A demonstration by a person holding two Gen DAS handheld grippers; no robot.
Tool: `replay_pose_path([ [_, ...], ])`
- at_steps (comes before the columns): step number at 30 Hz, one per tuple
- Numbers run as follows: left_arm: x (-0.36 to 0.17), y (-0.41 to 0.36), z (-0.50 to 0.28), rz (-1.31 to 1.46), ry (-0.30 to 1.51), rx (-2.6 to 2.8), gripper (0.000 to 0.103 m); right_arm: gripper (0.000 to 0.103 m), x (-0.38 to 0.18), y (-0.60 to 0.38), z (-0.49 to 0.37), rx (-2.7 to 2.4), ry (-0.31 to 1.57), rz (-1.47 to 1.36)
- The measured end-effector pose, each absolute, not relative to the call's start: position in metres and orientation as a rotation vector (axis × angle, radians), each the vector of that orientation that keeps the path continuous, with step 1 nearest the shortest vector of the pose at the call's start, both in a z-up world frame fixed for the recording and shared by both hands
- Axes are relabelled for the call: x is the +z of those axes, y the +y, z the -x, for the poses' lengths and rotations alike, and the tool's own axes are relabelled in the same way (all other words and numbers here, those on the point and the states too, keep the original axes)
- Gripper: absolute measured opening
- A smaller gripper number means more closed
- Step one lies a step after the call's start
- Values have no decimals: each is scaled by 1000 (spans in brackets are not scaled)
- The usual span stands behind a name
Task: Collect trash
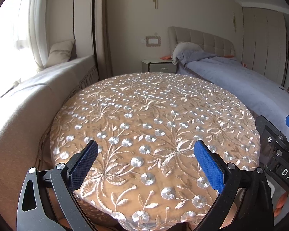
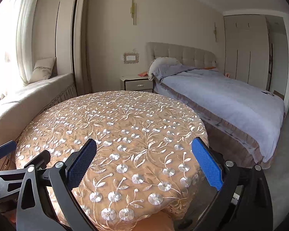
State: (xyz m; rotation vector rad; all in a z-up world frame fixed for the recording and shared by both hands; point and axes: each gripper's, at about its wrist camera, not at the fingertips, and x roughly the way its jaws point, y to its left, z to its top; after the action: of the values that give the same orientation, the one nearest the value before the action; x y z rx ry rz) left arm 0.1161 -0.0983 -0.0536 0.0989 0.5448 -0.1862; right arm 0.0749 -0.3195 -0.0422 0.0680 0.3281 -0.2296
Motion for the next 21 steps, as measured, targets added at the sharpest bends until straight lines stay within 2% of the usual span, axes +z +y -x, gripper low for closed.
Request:
replay_pose_path([
  [21, -52, -101, -114, -99, 546, -177, 98, 98, -45, -324, -74, -226, 339, -85],
])
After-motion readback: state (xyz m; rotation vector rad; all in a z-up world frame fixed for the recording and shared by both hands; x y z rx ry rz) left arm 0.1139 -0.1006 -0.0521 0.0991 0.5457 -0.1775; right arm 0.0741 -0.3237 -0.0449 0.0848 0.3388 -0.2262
